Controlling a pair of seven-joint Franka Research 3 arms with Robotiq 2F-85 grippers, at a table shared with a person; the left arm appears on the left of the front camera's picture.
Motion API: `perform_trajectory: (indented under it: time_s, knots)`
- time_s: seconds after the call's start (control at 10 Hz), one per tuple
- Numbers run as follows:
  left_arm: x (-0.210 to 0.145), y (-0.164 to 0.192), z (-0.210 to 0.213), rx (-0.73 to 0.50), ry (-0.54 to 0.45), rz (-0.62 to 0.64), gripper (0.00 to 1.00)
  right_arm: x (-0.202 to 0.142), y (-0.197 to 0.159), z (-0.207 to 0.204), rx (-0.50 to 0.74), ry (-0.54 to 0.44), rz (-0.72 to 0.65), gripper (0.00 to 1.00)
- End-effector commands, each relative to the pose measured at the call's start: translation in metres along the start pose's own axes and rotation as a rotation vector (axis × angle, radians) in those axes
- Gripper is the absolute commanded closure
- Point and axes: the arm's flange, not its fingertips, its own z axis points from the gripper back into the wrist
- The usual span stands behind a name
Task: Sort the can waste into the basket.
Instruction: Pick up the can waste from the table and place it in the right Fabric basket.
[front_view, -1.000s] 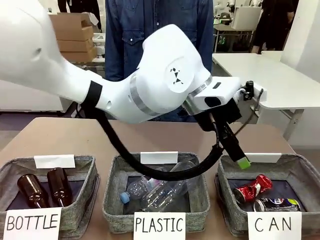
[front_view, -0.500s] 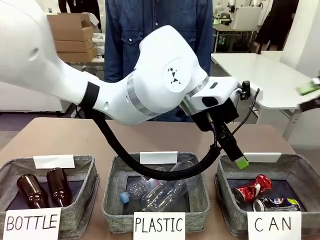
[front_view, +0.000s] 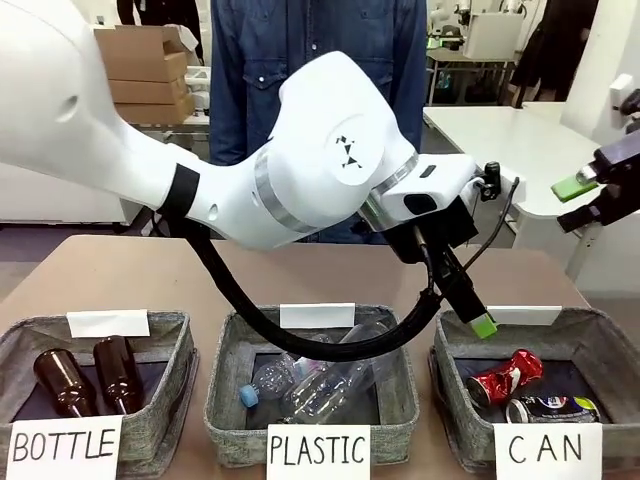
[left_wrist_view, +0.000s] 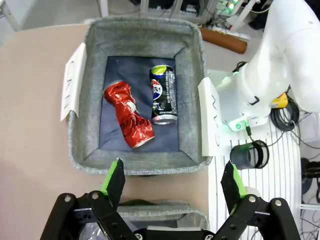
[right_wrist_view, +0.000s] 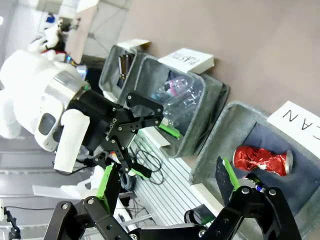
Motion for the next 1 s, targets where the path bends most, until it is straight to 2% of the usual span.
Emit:
perform_trajectory:
  time_s: [0.0, 0.1, 0.3, 0.4, 0.5, 0.6, 0.7, 0.8, 0.9]
  knots:
    - [-0.012, 0.005, 0.057, -0.112, -0.020, 0.031, 0.00, 0.000, -0.004, 0.000, 0.016, 0.003, -0.002, 0.00]
    - [-0.027, 0.005, 0.088, -0.117, -0.061, 0.076, 0.00, 0.001, -0.008, -0.002, 0.024, 0.011, -0.011, 0.00]
    - [-0.063, 0.003, 0.148, -0.062, -0.090, 0.245, 0.00, 0.005, -0.008, -0.009, 0.030, 0.038, -0.001, 0.00]
    - [-0.085, 0.002, 0.171, -0.100, -0.134, 0.336, 0.00, 0.007, -0.006, -0.010, 0.053, 0.033, 0.005, 0.00]
    - [-0.119, -0.004, 0.190, -0.251, -0.223, 0.456, 0.00, 0.011, 0.001, -0.016, 0.099, 0.011, 0.032, 0.00]
    - [-0.157, -0.012, 0.208, -0.302, -0.318, 0.606, 0.00, 0.018, 0.009, -0.028, 0.110, -0.001, 0.055, 0.00]
    - [-0.203, -0.030, 0.226, -0.348, -0.520, 0.743, 0.00, 0.029, 0.020, -0.048, 0.131, 0.010, 0.088, 0.00]
    - [-0.248, -0.055, 0.239, -0.325, -0.793, 0.790, 0.00, 0.040, 0.032, -0.071, 0.153, 0.011, 0.119, 0.00]
    - [-0.282, -0.079, 0.243, -0.354, -1.041, 0.814, 0.00, 0.049, 0.037, -0.086, 0.165, -0.019, 0.115, 0.00]
